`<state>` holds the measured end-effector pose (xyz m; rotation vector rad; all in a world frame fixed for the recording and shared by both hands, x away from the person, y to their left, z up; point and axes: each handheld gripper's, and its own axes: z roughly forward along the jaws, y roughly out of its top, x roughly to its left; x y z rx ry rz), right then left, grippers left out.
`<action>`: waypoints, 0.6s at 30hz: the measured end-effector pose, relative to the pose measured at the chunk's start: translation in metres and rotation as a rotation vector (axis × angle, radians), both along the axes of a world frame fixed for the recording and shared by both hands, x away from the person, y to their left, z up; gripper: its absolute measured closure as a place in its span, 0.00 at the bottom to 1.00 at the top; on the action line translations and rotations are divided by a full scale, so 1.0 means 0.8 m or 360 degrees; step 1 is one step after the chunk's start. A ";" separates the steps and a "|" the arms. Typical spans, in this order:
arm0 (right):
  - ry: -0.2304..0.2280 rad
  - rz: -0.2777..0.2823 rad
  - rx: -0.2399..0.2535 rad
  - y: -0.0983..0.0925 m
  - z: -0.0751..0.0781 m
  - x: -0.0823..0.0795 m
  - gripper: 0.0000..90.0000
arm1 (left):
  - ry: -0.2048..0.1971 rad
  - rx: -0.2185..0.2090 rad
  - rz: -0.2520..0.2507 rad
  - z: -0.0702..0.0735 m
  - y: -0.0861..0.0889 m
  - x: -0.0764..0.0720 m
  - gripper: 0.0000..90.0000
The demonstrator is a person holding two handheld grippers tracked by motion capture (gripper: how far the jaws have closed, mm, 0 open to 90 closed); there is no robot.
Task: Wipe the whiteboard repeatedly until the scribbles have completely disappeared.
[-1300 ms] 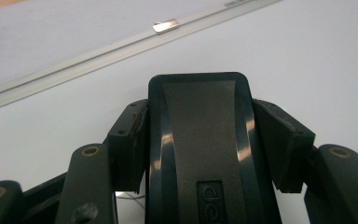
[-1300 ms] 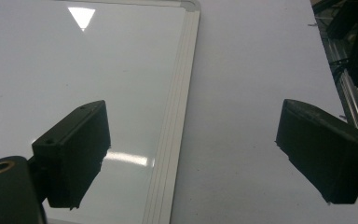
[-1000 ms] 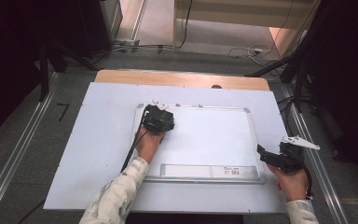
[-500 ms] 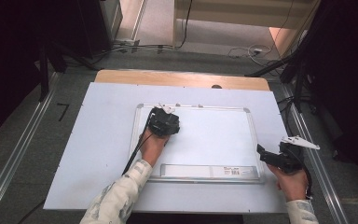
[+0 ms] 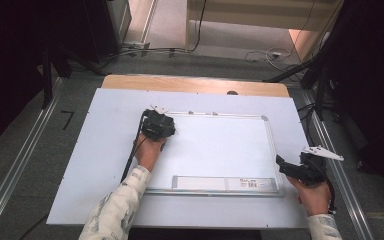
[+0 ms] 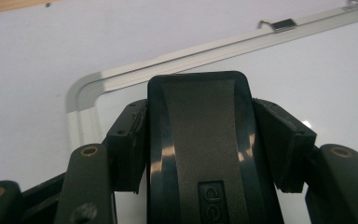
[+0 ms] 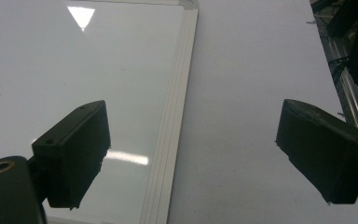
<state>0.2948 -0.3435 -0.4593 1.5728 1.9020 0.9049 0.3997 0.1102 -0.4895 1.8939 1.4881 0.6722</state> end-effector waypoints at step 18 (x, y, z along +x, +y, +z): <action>0.0003 0.0014 -0.0009 0.004 -0.001 0.003 0.09 | 0.0002 0.0025 -0.0042 0.001 -0.040 0.014 0.46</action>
